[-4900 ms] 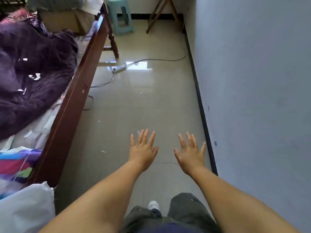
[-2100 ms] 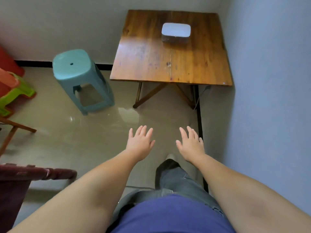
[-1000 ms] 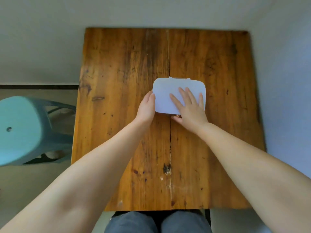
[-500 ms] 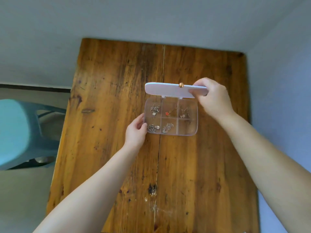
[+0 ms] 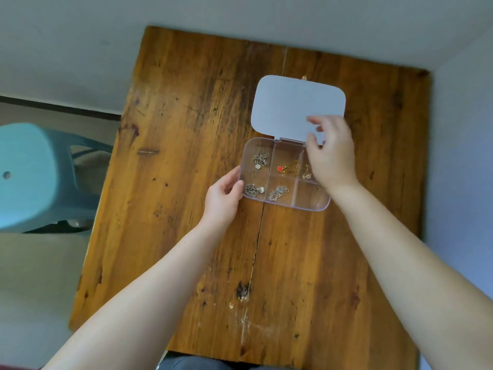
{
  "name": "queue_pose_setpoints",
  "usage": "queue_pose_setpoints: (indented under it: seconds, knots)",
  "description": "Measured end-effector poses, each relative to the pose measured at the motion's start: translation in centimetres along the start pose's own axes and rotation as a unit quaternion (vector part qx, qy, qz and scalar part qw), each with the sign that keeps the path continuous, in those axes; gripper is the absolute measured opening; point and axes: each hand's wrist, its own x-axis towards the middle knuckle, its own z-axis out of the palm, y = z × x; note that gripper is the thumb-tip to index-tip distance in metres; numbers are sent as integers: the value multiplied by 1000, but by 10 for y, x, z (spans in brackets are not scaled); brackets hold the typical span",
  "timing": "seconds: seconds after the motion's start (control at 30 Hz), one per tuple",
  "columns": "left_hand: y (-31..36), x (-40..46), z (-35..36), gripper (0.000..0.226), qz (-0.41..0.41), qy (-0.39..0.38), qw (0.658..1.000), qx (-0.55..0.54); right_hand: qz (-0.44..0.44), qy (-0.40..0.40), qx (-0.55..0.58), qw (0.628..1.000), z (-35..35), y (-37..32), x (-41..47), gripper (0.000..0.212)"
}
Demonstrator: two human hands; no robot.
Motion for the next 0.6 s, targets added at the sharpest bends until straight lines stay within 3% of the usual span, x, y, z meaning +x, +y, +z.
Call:
queue_pose_setpoints:
  seconds: [0.1,0.17,0.3,0.47,0.53,0.6]
  knots:
    - [0,-1,1,35,13,-2,1000,-19,-110,-216,-102,965,27,-26,-6,22]
    - [-2,-1,0,35,19,-1,1000,-22,-142,-288,-206,924,42,-33,1,22]
    - [-7,0,0,35,32,0,999,-22,-204,-323,-336,861,56,-38,16,16]
    - [-8,0,3,36,28,16,999,-27,-269,-328,-406,809,64,-45,19,19]
    - [-7,1,4,36,25,18,999,-15,-278,-340,-406,801,65,-44,20,20]
    - [-5,0,3,36,21,15,1000,-4,-264,-340,-374,821,61,-43,21,17]
